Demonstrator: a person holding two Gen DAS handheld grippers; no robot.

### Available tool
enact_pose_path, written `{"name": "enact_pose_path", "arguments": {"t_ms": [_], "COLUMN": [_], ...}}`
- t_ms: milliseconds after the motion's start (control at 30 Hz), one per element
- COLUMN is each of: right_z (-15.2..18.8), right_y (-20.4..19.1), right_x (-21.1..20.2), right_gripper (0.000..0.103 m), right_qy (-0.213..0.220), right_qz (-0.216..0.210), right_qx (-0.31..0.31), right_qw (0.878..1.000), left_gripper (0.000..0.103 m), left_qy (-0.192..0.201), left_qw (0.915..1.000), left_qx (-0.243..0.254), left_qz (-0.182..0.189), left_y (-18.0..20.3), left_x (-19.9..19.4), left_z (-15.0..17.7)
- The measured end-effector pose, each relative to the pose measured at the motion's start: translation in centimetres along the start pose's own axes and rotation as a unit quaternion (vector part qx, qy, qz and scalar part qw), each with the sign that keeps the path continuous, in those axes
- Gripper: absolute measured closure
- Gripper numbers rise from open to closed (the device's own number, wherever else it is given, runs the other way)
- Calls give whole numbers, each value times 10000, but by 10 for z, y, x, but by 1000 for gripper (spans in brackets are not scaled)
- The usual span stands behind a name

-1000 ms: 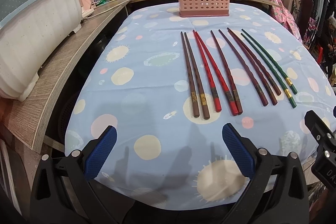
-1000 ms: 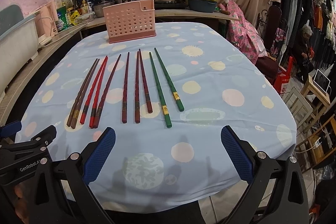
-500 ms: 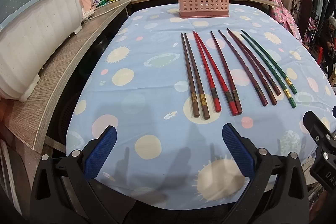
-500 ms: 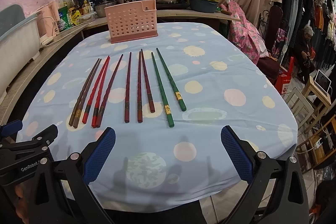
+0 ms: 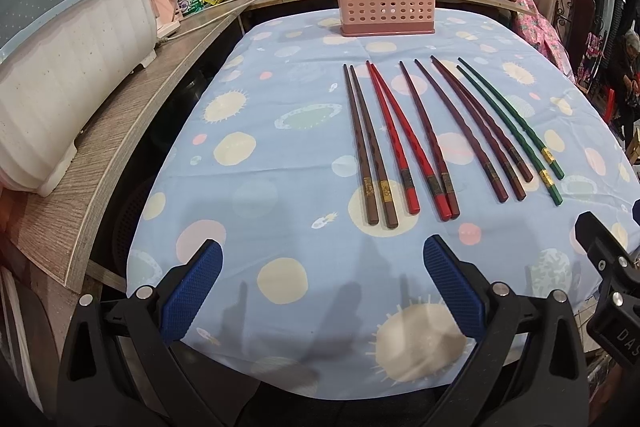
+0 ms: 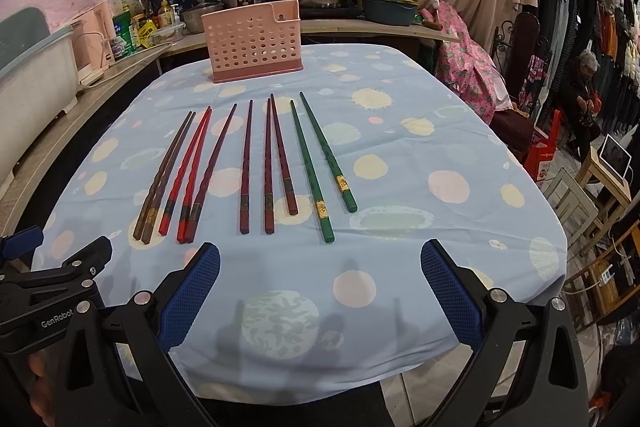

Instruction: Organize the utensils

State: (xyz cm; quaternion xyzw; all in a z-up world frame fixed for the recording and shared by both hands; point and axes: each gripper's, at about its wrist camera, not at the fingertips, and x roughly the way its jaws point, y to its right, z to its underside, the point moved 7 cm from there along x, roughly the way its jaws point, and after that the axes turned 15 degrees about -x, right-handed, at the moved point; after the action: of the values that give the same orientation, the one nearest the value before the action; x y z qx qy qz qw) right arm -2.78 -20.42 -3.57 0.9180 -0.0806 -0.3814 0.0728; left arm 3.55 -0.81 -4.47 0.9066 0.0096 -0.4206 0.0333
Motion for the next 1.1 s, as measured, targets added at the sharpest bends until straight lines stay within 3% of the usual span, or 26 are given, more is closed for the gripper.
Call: {"name": "enact_pose_path", "arguments": {"t_ms": [1100], "right_z": [-1], "right_y": [-4], "right_x": [-2], "right_gripper": [7], "right_qy": [28], "right_qz": [-146], "right_qx": [84], "right_qw": [9999], "left_gripper": [7], "left_qy": [19], "left_qw": [10000], "left_qx": [23], "left_qz": [-38], "left_y": [-1], "left_x": [-1], "left_z": [0]}}
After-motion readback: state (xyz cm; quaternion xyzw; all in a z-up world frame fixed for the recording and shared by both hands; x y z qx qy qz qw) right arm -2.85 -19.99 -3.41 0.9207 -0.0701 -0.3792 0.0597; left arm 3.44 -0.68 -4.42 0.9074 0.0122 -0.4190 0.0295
